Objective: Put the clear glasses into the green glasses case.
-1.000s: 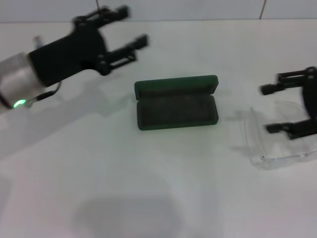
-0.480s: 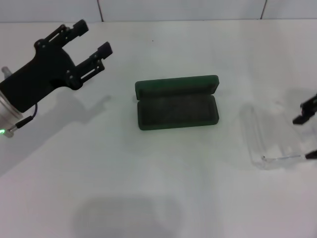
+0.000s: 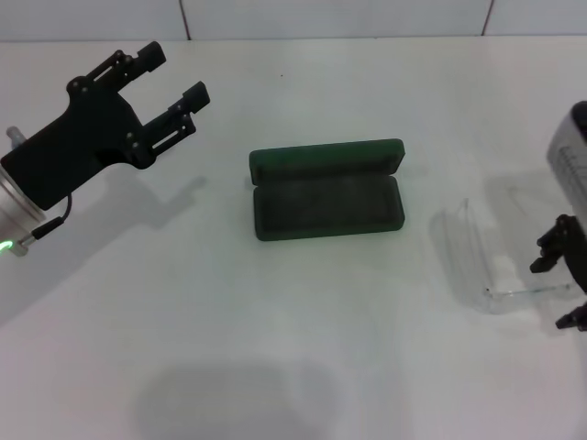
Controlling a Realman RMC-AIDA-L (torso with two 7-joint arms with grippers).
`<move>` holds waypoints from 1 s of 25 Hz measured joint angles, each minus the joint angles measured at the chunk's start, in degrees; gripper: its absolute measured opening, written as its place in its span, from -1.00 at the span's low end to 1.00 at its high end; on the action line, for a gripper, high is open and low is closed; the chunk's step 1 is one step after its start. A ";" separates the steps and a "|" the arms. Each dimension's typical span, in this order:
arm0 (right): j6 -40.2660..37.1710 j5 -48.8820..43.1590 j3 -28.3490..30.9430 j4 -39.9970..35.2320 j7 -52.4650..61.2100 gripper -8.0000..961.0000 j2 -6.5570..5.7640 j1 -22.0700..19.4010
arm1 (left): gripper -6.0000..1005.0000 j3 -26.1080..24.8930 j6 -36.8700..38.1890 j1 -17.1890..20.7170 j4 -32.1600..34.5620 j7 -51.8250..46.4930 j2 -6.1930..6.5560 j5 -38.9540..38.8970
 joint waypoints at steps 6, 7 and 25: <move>4.44 -0.58 -3.19 6.84 0.53 0.42 0.35 2.75 | 0.44 0.00 -0.50 -0.20 0.03 0.54 -0.03 -0.04; 4.83 -0.68 -3.49 7.55 0.57 0.39 0.36 3.07 | 0.44 0.00 -0.50 -0.20 0.04 0.59 -0.04 -0.12; 4.46 -1.55 -1.68 1.09 0.88 -0.71 0.02 1.71 | 0.43 0.00 -3.09 -0.01 2.66 0.09 -0.13 -0.95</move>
